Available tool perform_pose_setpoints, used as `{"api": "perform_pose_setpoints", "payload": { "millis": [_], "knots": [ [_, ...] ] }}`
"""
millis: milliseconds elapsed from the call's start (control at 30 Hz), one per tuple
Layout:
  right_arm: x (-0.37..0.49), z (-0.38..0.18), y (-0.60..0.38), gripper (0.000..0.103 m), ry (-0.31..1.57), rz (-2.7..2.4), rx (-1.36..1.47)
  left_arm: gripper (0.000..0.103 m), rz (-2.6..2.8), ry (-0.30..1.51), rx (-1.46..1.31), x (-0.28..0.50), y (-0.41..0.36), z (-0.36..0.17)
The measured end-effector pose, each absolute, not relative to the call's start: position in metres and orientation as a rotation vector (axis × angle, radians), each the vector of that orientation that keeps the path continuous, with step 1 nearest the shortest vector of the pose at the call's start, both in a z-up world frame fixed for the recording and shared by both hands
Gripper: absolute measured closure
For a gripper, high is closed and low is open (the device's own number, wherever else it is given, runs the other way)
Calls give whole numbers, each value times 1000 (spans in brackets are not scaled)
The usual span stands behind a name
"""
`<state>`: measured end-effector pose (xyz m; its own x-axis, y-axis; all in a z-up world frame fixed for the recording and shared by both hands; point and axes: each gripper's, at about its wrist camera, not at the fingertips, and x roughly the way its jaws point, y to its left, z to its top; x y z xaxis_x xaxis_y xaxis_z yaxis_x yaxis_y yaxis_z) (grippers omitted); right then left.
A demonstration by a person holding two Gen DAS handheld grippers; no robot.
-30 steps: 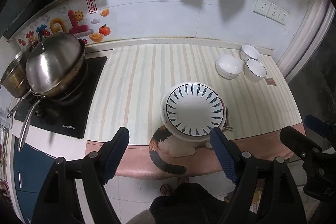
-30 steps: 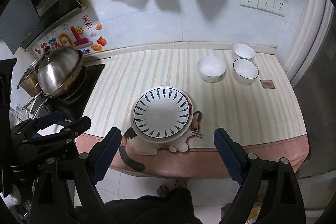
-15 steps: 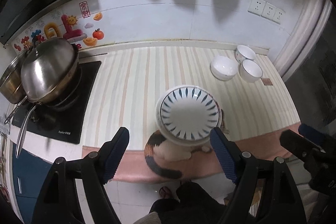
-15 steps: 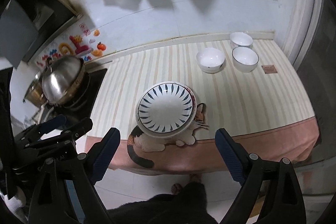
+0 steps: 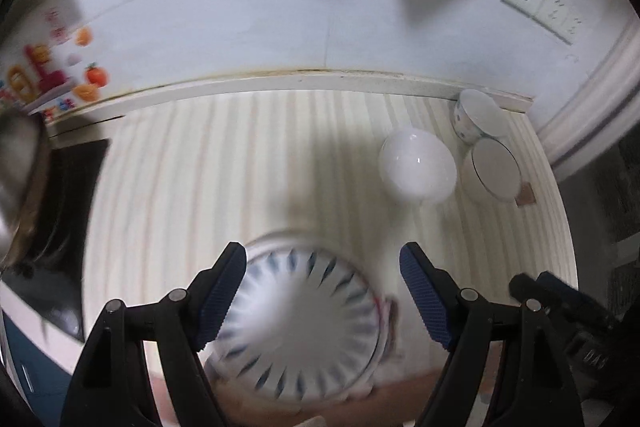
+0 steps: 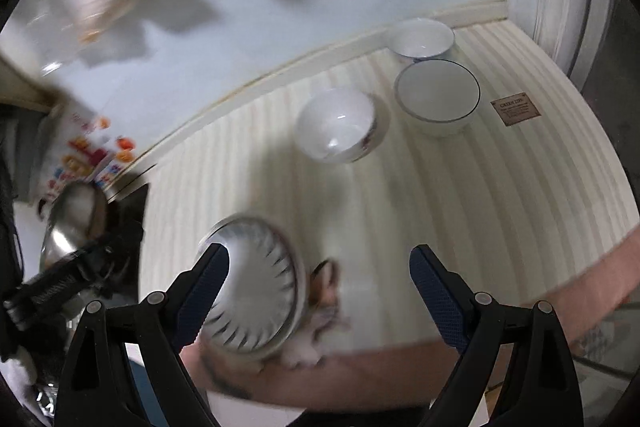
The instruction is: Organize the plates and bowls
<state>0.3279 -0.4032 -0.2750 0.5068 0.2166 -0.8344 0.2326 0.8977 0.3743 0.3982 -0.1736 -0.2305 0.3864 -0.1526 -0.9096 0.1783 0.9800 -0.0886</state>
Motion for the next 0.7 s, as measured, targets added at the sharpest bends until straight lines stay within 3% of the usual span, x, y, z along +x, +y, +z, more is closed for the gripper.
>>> {"api": "perform_pose_setpoints", "payload": {
  "millis": [167, 233, 367, 467, 533, 600, 700],
  "knots": [
    [406, -320, -439, 9, 1104, 1, 491, 25, -231, 1264, -2, 474, -209, -280],
    [436, -337, -450, 10, 1124, -12, 482, 30, -242, 1292, -3, 498, -220, -297],
    [479, -365, -464, 27, 1159, 7, 510, 51, -270, 1361, 9, 533, -239, -327],
    [503, -380, -463, 37, 1188, 7, 487, 61, -291, 1407, 24, 551, -253, -346],
    [518, -392, -461, 47, 1213, 8, 470, 63, -304, 1435, 36, 557, -261, -358],
    [525, -401, -458, 62, 1244, 6, 462, 72, -324, 1459, 47, 562, -268, -367],
    [533, -415, -453, 76, 1291, -4, 457, 80, -347, 1479, 56, 562, -275, -376]
  ]
}}
